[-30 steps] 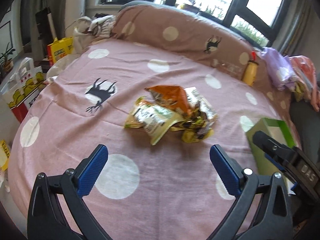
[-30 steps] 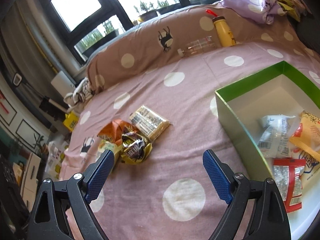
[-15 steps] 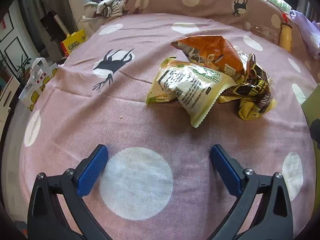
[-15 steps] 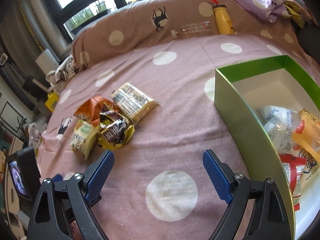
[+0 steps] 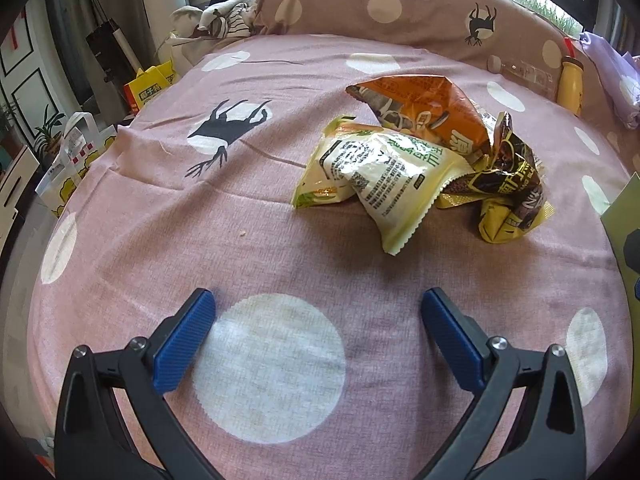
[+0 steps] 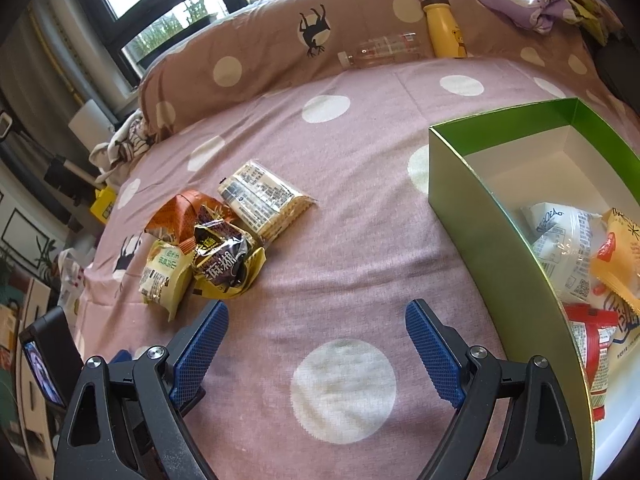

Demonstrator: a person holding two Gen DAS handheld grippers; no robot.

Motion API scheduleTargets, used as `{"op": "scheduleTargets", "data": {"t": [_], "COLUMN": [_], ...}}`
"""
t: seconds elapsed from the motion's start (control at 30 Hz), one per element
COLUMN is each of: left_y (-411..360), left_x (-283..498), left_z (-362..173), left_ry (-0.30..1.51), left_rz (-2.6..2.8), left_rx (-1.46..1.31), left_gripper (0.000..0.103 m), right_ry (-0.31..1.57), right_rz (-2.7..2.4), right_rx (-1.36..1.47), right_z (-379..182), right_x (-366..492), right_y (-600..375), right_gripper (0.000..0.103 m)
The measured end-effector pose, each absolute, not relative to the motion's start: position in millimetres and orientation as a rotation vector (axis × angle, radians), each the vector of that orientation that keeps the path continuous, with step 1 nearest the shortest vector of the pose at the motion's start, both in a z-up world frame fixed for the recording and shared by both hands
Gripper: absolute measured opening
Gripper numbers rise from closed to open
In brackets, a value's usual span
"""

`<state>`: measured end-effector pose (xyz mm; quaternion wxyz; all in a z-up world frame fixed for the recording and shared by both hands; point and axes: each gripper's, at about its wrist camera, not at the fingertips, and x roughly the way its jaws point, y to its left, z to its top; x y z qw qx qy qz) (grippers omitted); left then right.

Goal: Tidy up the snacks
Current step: 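Move the right tool back toward the snack pile, then grasp the purple-gold candy bag with the right gripper and lift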

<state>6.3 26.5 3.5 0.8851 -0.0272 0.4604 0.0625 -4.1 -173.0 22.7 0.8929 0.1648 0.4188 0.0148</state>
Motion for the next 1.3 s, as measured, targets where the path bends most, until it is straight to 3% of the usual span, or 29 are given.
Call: {"op": "scheduleTargets", "data": {"t": [0.53, 0.63, 0.87, 1.03, 1.3], "left_y": [24.9, 26.6, 41.7, 48.5, 51.1], "left_x": [12.6, 13.7, 0.0, 6.2, 4.1], "left_z": [7.9, 15.5, 52.5, 58.6, 65.1], "left_ry": [1.037, 1.053, 0.890, 0.913, 0.931], "left_rz": [0.169, 0.124, -0.050, -0.052, -0.071], "left_rx": [-0.066, -0.082, -0.268, -0.301, -0.287], "left_gripper": [0.103, 0.095, 0.096, 0.094, 0.074], "right_ry": [0.858, 0.848, 0.787, 0.806, 0.872], "right_rz": [0.038, 0.034, 0.074, 0.136, 0.264], "right_rx": [0.353, 0.352, 0.372, 0.395, 0.290], "right_z": [22.9, 25.5, 41.0, 46.8, 43.6], "right_x": [-6.5, -8.7, -13.6, 3.1, 59.7], "right_y": [-171.6, -172.5, -178.1, -172.8, -121.5], "right_gripper": [0.090, 0.090, 0.090, 0.090, 0.090]}}
